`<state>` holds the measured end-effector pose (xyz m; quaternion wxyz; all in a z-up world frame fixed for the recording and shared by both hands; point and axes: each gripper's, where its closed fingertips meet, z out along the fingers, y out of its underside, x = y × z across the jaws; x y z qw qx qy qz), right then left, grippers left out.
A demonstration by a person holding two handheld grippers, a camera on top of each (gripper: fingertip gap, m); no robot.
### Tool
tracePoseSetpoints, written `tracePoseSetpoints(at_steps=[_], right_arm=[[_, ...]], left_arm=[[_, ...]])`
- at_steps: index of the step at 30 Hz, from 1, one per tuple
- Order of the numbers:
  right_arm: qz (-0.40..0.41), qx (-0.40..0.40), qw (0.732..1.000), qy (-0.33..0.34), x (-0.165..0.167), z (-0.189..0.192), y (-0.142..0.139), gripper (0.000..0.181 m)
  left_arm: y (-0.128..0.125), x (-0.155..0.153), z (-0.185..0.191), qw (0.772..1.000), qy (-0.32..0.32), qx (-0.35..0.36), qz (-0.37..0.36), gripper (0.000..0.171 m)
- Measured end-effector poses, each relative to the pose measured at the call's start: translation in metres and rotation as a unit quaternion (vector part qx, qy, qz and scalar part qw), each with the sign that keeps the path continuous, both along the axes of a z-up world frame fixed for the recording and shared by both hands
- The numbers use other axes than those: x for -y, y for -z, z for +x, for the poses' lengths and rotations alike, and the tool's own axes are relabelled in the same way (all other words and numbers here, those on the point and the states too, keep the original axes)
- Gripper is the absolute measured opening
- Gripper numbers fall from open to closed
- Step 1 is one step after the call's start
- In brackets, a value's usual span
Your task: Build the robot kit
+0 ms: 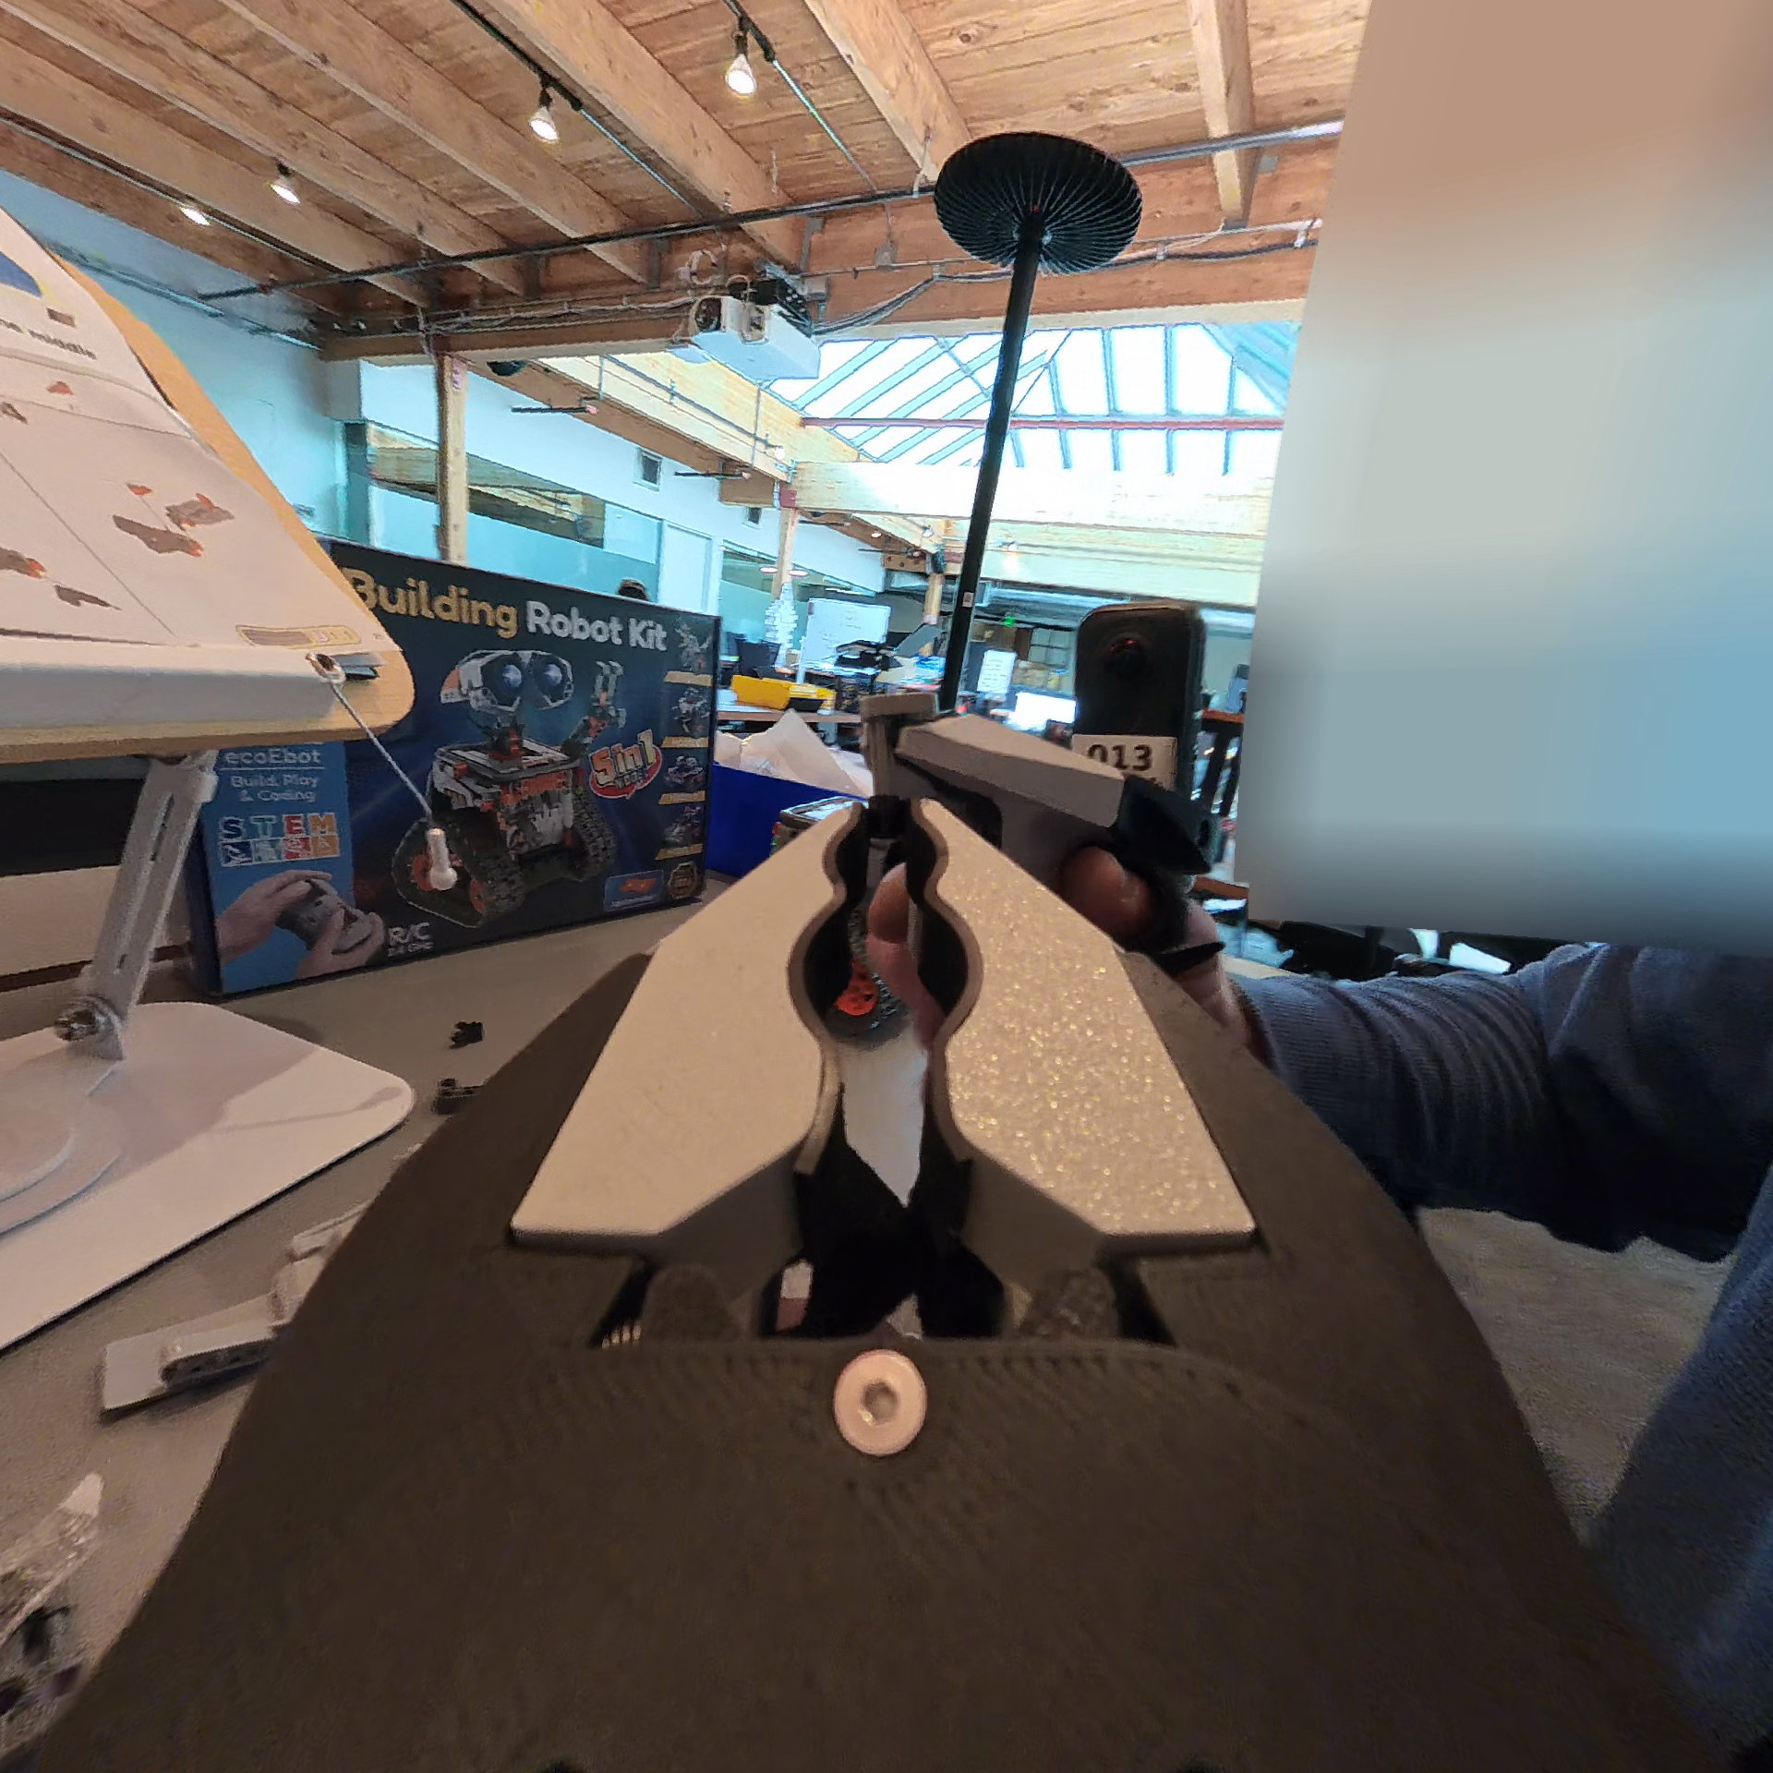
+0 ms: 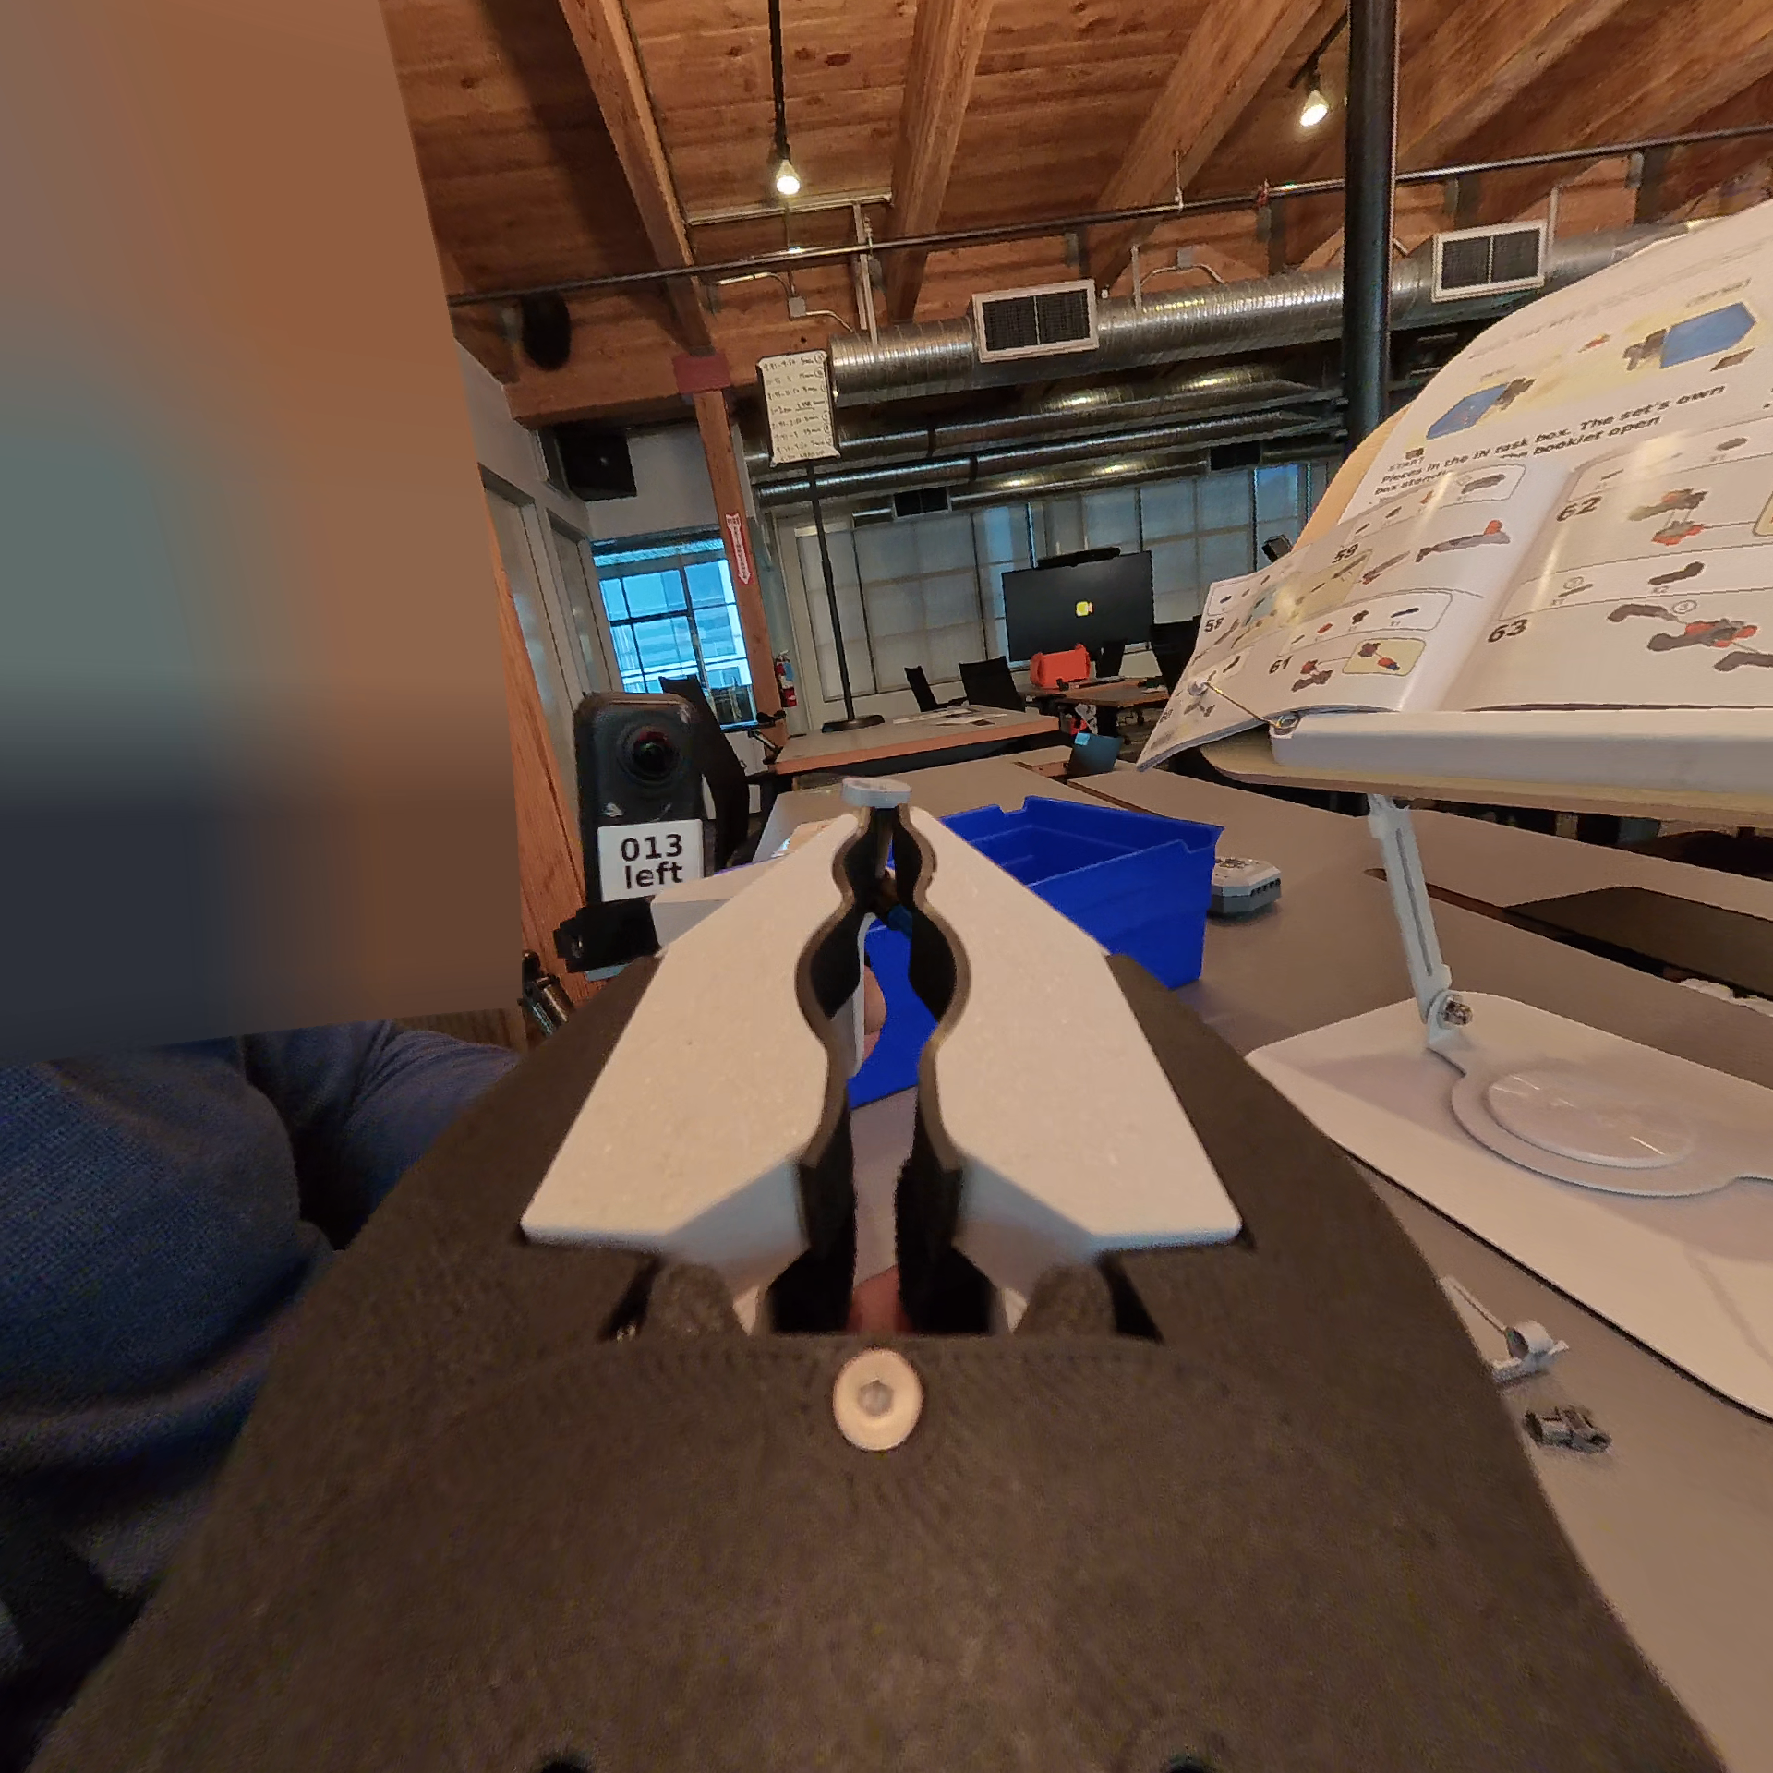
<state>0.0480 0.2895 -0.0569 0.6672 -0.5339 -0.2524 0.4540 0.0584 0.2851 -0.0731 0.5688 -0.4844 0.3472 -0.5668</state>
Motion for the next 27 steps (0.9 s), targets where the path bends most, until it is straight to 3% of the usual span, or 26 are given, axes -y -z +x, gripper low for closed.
tracePoseSetpoints(at_steps=[4,19,23,27], right_arm=[[0.007,0.022,1.000,0.011,0.000,0.000,0.003,0.000],[0.056,0.130,0.990,0.026,0.004,0.009,0.006,0.009],[0.054,0.152,0.987,0.023,0.006,0.005,0.010,0.010],[0.034,0.179,0.983,0.013,0.003,0.004,0.022,0.017]], left_arm=[[0.002,-0.002,0.000,0.999,-0.032,-0.021,0.032,0.006],[0.005,-0.008,-0.002,0.998,-0.042,-0.037,0.035,0.006],[0.010,-0.008,0.001,0.992,-0.074,-0.070,0.080,0.006],[0.016,-0.010,0.003,0.971,-0.129,-0.126,0.158,0.006]])
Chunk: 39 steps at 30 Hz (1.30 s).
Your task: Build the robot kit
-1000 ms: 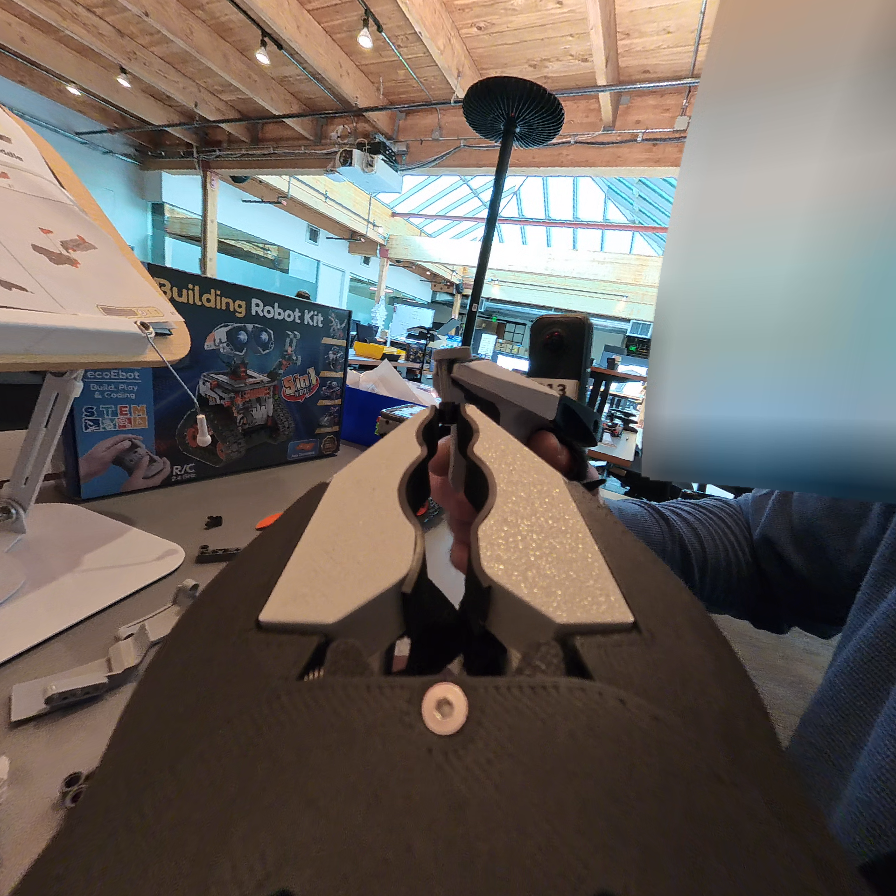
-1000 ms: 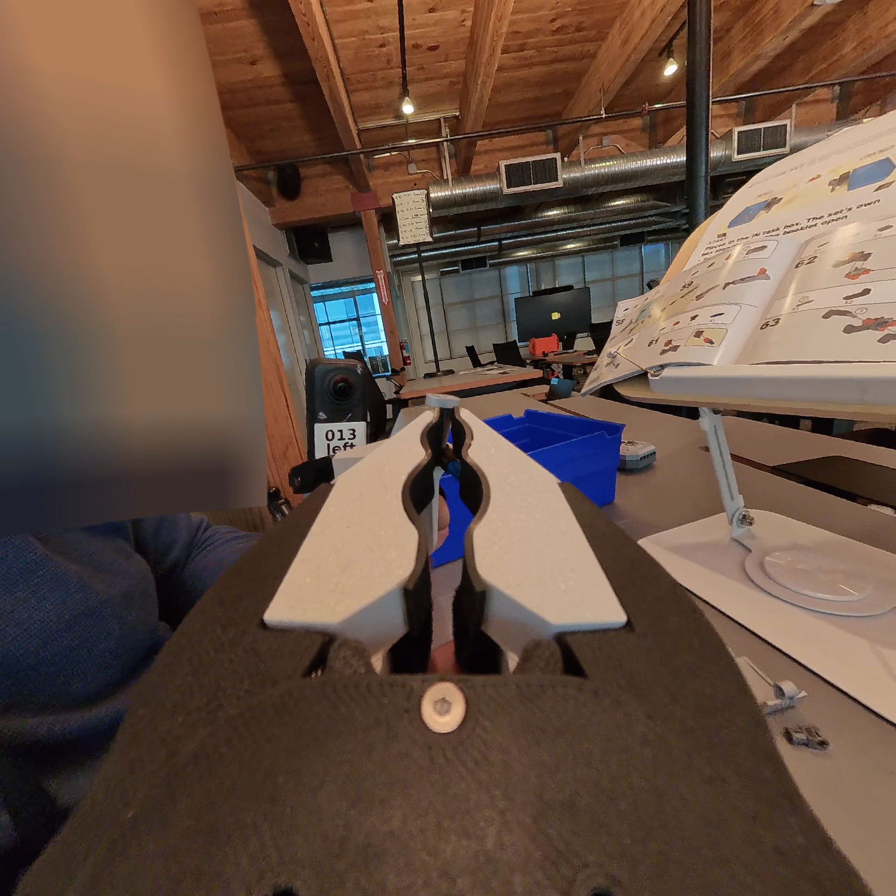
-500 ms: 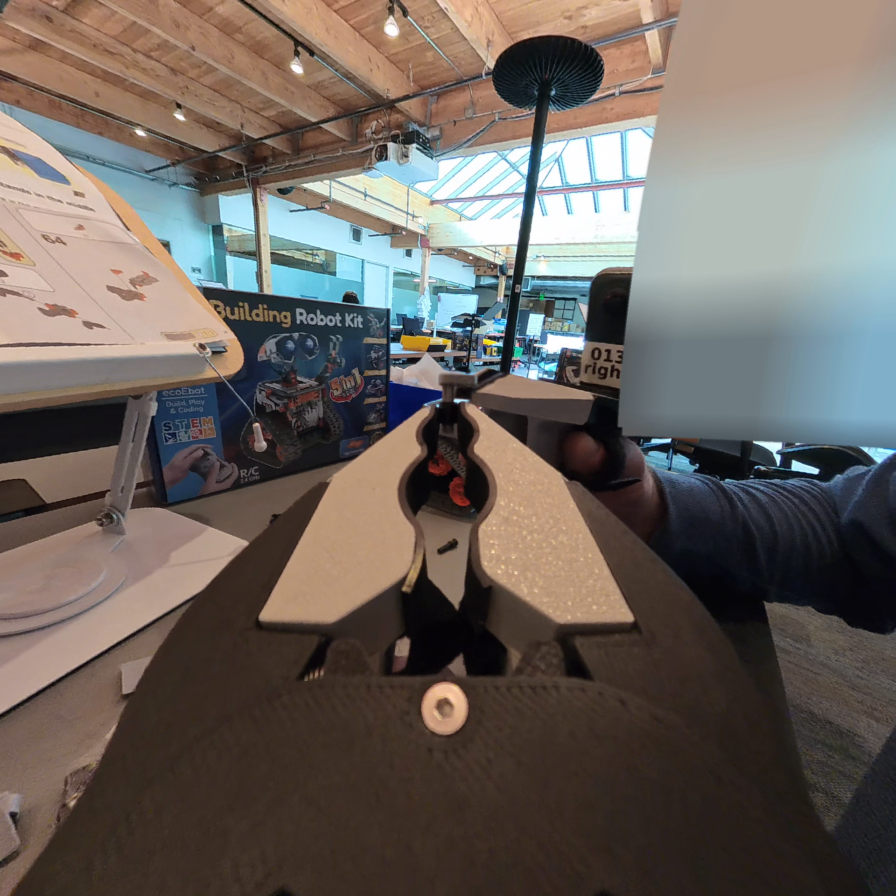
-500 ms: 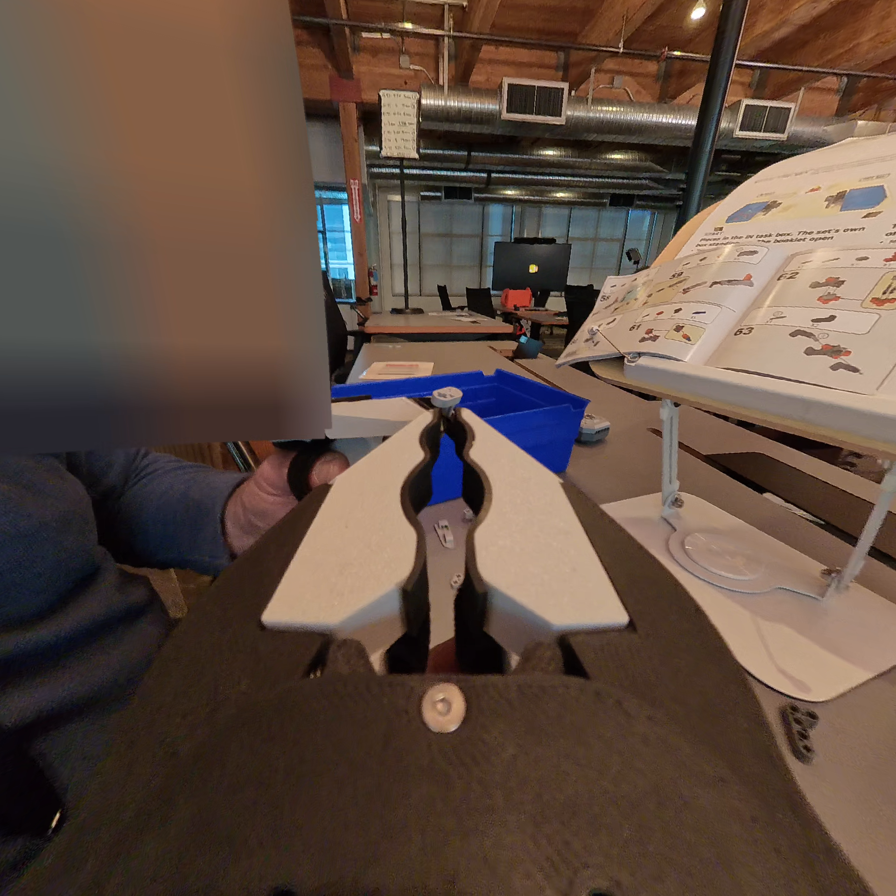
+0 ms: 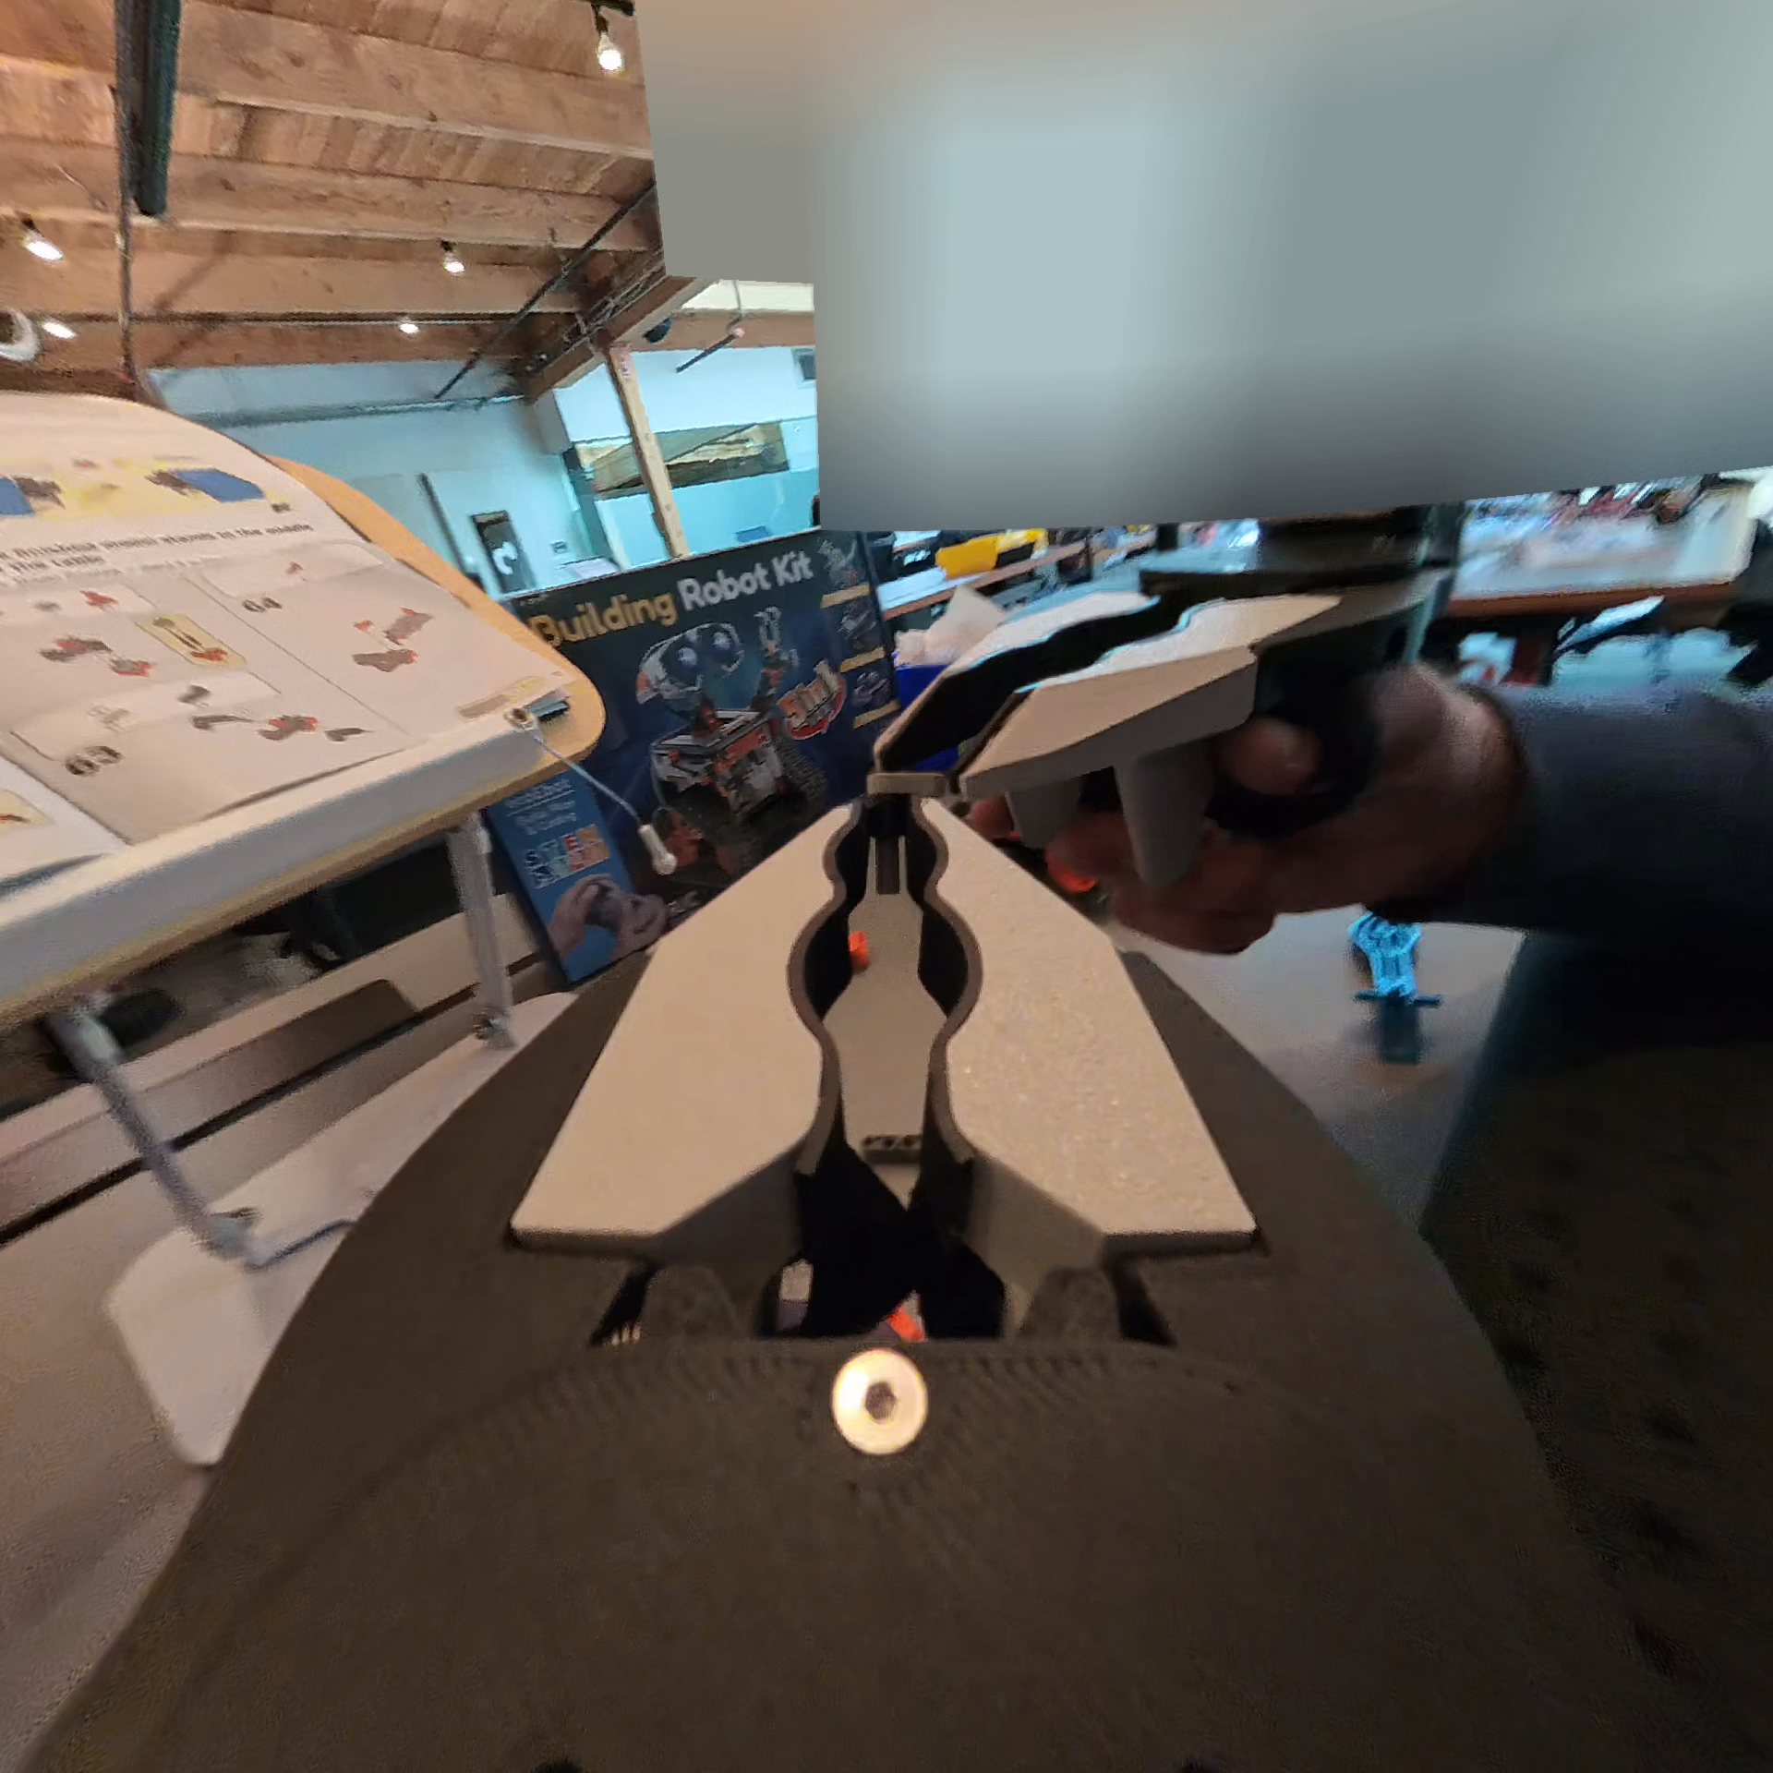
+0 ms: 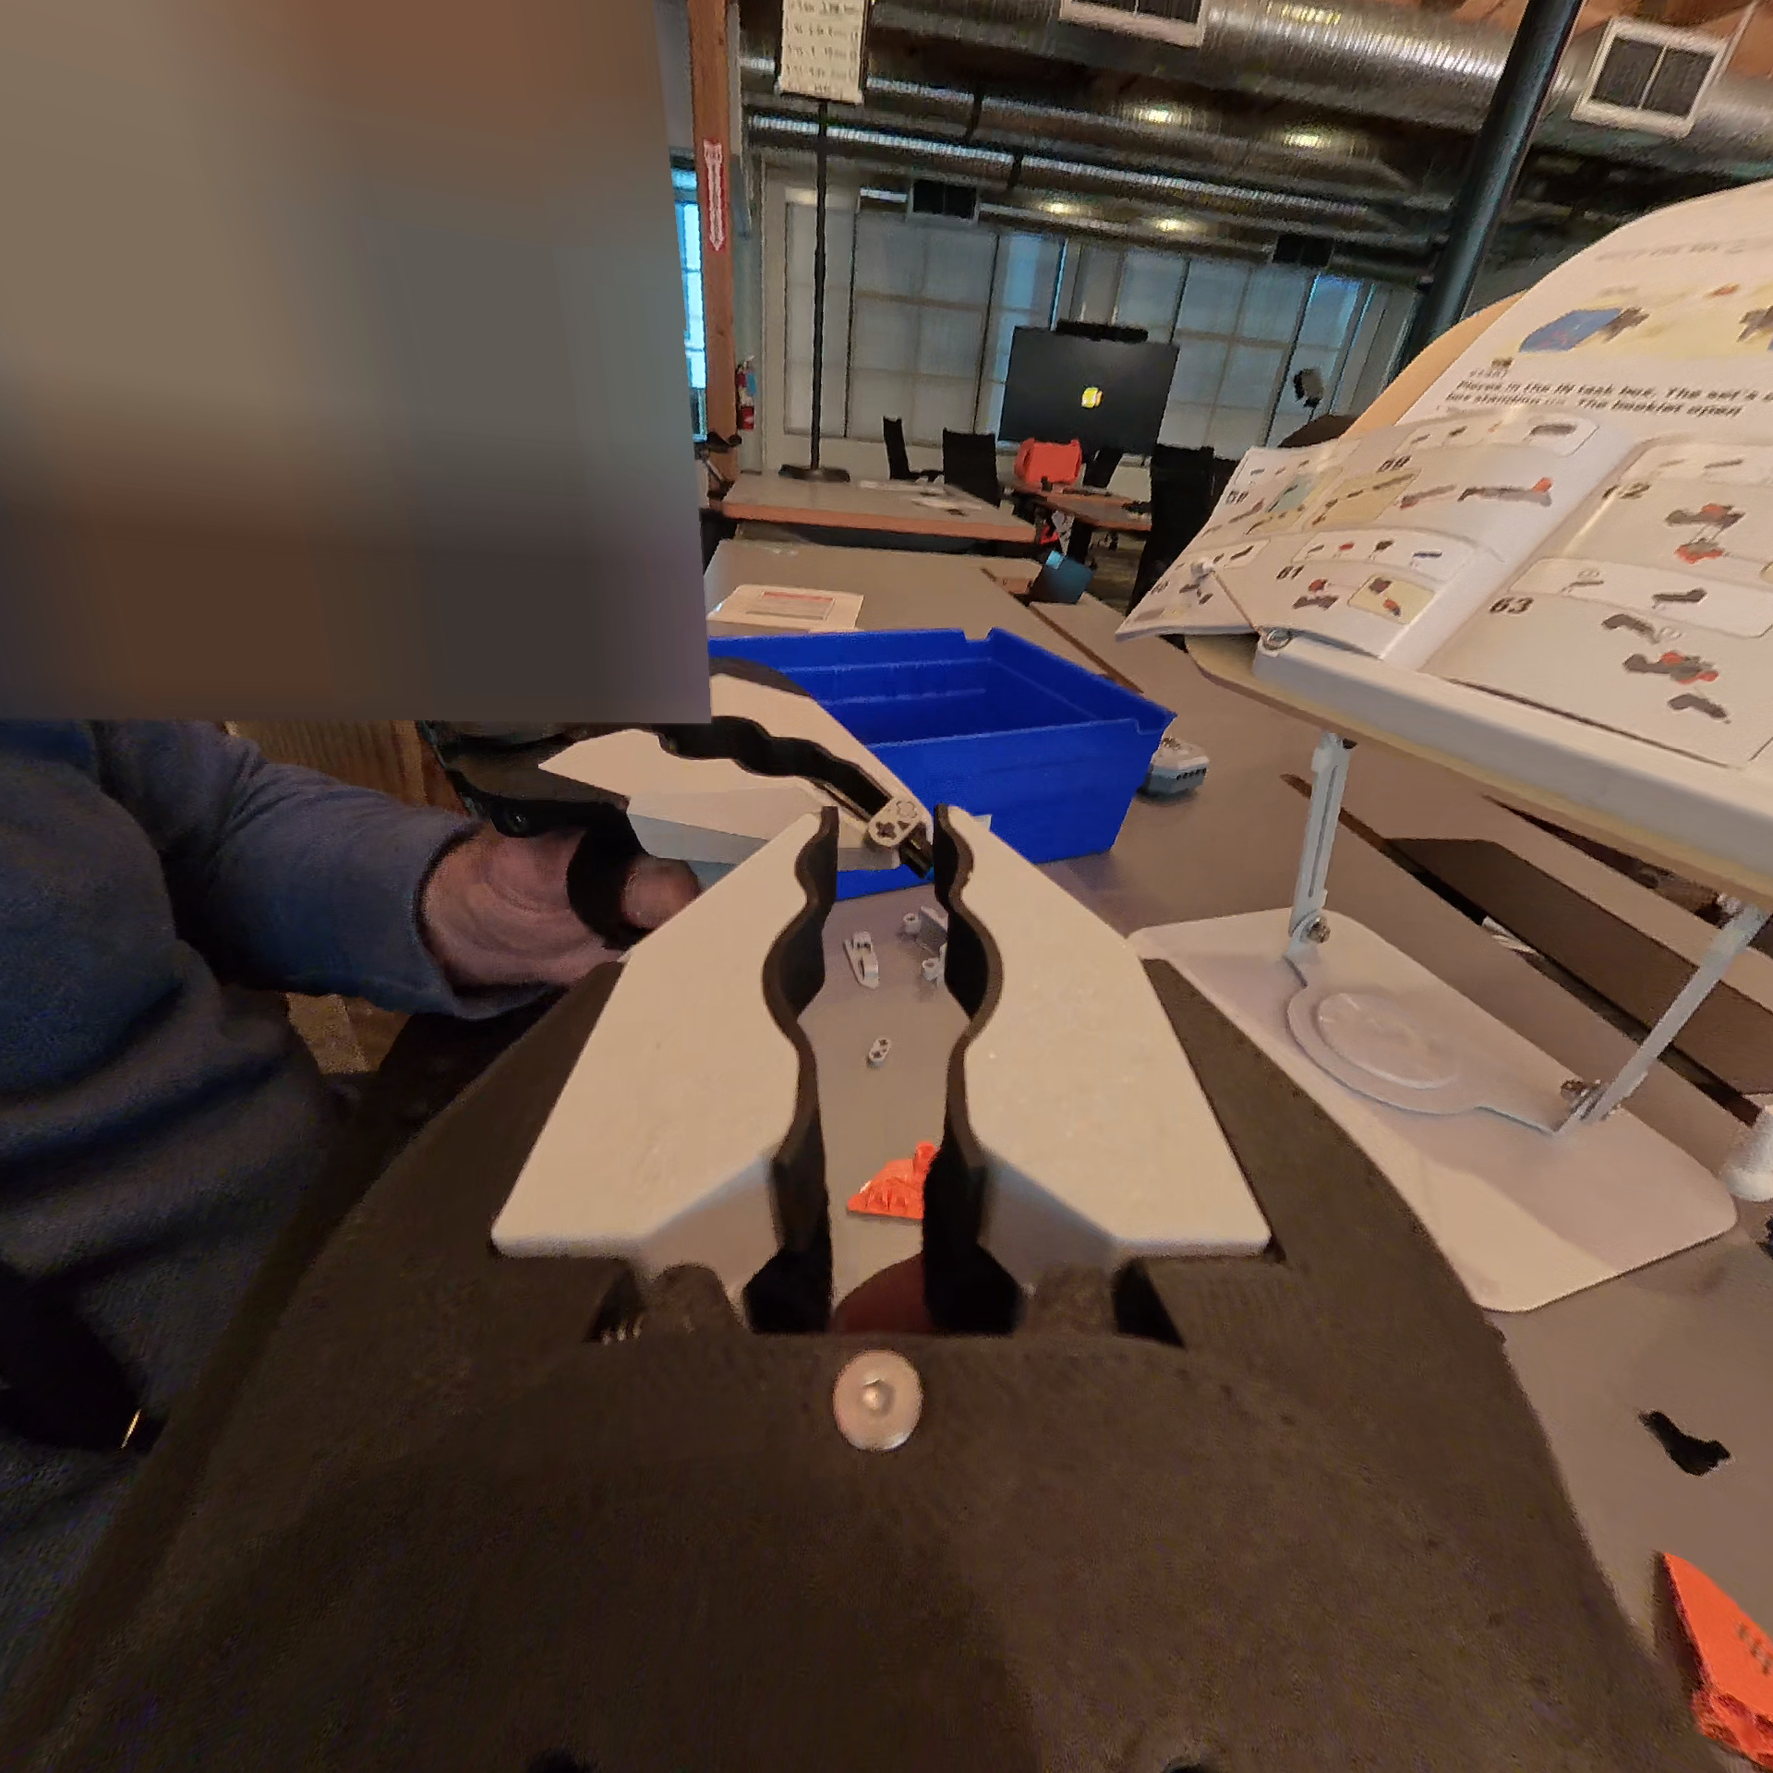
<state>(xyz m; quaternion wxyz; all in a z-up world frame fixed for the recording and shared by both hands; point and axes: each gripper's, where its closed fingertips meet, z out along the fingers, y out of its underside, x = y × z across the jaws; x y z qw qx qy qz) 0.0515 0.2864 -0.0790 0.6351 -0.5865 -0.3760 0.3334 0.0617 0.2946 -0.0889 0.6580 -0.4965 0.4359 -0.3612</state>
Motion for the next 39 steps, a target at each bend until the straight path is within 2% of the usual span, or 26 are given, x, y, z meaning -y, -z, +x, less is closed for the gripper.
tracePoseSetpoints(at_steps=[4,8,11,15,23,39], right_arm=[[0.005,0.046,0.999,0.009,-0.006,0.007,0.013,0.023],[0.052,0.122,0.990,0.046,-0.013,0.013,0.024,0.023],[0.104,0.192,0.973,0.080,-0.016,0.013,0.032,0.022],[0.136,0.232,0.958,0.098,-0.020,0.008,0.044,0.020],[0.179,0.249,0.946,0.108,-0.021,-0.001,0.050,0.005],[0.180,0.229,0.950,0.112,-0.026,-0.003,0.053,0.003]], left_arm=[[0.005,-0.001,-0.001,0.995,-0.045,-0.052,0.074,0.007],[0.009,-0.001,-0.001,0.989,-0.059,-0.083,0.103,0.006],[0.013,0.001,0.000,0.986,-0.059,-0.103,0.119,0.006],[0.020,0.004,0.002,0.985,-0.046,-0.121,0.115,0.006],[0.026,0.008,0.004,0.988,-0.017,-0.123,0.087,0.006],[0.028,0.005,0.003,0.992,-0.011,-0.112,0.058,0.008]])
